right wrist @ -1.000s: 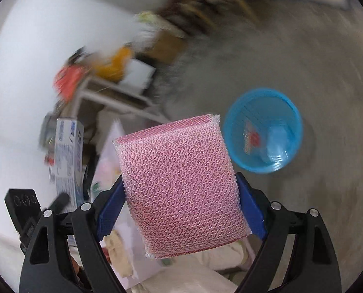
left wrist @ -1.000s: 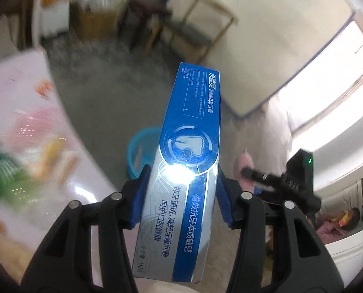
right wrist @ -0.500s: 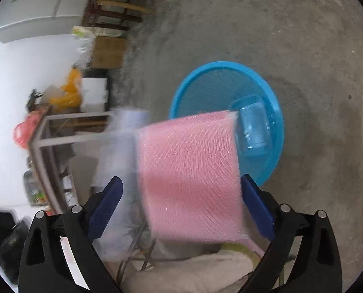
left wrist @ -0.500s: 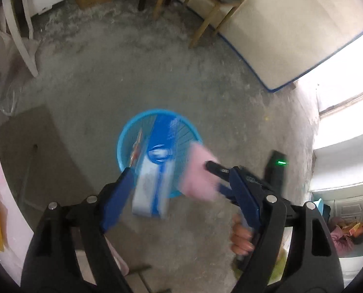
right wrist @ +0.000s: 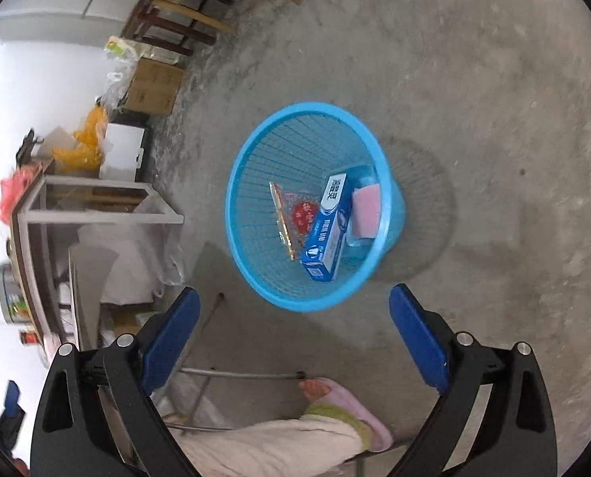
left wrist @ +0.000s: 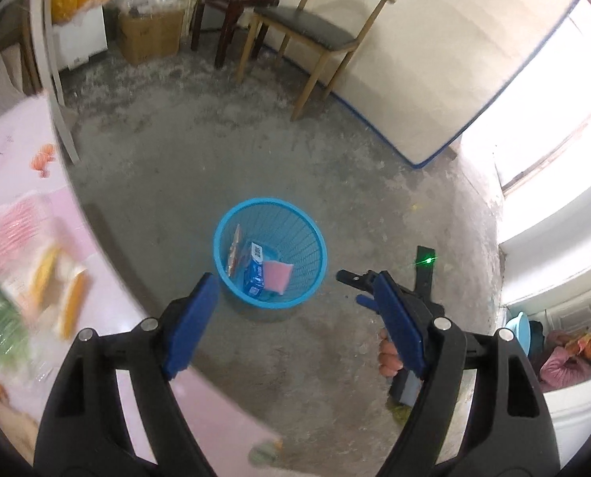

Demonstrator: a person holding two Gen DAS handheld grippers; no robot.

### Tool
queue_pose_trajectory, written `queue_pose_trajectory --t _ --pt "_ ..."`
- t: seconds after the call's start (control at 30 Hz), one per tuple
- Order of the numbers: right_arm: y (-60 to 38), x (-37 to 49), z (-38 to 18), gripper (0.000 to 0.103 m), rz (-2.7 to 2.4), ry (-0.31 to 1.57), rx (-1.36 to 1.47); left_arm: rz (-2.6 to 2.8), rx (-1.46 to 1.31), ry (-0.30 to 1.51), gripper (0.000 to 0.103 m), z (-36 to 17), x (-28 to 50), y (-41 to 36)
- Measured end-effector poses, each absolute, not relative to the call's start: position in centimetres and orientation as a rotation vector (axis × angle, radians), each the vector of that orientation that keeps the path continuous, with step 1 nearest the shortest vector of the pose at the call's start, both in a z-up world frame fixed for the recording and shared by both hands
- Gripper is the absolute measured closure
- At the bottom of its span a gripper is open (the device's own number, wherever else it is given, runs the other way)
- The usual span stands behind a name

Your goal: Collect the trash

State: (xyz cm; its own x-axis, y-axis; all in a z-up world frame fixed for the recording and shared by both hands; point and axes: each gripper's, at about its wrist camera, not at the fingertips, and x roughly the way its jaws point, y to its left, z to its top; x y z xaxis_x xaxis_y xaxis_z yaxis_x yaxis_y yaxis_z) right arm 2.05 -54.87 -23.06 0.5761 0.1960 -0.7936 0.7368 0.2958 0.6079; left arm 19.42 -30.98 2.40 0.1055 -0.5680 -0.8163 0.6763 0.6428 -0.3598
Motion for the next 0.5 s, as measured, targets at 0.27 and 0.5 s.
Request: queue_pose_trajectory --t 0.27,0.5 --pt "-49.1 0.3 -11.7 0.01 -0.287 0.851 0.952 -0.792 0.067 0.876 0.023 10.0 15.1 -14.4" --pt "-41.4 2.8 -6.3 0.01 0.01 0.848 0.851 -0.472 0.001 0.724 0.02 11.6 11.9 1.3"
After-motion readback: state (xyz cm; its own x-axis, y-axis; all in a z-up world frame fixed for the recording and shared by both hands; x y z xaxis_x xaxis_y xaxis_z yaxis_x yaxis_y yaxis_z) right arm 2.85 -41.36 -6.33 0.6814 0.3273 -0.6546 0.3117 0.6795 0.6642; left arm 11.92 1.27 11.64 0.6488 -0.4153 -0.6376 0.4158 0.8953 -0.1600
